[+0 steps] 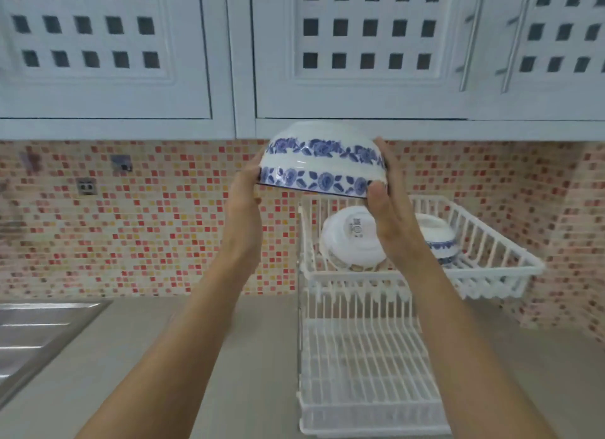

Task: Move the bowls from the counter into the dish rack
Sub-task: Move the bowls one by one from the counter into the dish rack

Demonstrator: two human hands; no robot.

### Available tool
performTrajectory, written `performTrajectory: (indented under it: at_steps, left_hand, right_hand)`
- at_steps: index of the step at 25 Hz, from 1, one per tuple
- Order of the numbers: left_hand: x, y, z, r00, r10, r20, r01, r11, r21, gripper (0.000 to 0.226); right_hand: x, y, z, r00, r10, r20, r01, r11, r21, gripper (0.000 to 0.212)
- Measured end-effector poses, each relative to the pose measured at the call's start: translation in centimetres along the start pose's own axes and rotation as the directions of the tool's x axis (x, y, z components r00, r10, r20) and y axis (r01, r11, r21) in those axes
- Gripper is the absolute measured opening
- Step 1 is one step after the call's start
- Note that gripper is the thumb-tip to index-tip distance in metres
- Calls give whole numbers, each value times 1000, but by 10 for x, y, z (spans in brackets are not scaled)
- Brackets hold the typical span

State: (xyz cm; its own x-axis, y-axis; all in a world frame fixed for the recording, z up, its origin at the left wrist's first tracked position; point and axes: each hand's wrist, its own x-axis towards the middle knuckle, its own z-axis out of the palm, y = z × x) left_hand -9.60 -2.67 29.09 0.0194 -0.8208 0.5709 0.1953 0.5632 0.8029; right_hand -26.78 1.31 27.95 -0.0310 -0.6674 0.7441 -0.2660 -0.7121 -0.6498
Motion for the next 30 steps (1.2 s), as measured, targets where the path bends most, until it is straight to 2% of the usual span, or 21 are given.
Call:
performTrajectory:
  at_steps: [5, 8, 11, 12, 16, 18, 21, 26, 30]
  left_hand:
    - [32, -15, 104, 938, -29, 346, -16, 992, 124, 59]
    - [37, -32, 160, 887, -182, 424, 94, 971, 221, 82]
    - [42, -58, 207, 874, -257, 411, 141, 946, 293, 103]
    - [45, -66, 219, 879, -271, 392, 144, 935, 323, 102]
    - [52, -85, 255, 874, -348, 338, 150, 856, 494, 75]
    - [57, -96, 267, 841, -452, 297, 202, 771, 603, 91]
    - [61, -110, 279, 814, -518, 262, 239, 711, 662, 98]
    - [66, -131, 291, 798, -561, 218, 245, 633, 734, 98]
    - [65, -140, 297, 795, -569, 210, 206, 579, 789, 82]
  right_hand:
    - [15, 11, -143, 997, 72, 21, -66, 975, -211, 121]
    - [22, 25, -202, 982, 162, 93, -132, 953, -274, 130]
    - [29, 54, -245, 956, 255, 147, -178, 898, -403, 133]
    - [31, 64, -255, 944, 284, 166, -186, 878, -442, 133]
    - [42, 102, -277, 889, 398, 229, -233, 821, -522, 127]
    - [46, 119, -283, 865, 428, 260, -229, 800, -554, 126]
    - [51, 143, -287, 820, 483, 305, -229, 767, -599, 121]
    - [57, 169, -286, 776, 531, 339, -114, 648, -753, 128]
    - [55, 177, -283, 755, 549, 358, -77, 616, -784, 126]
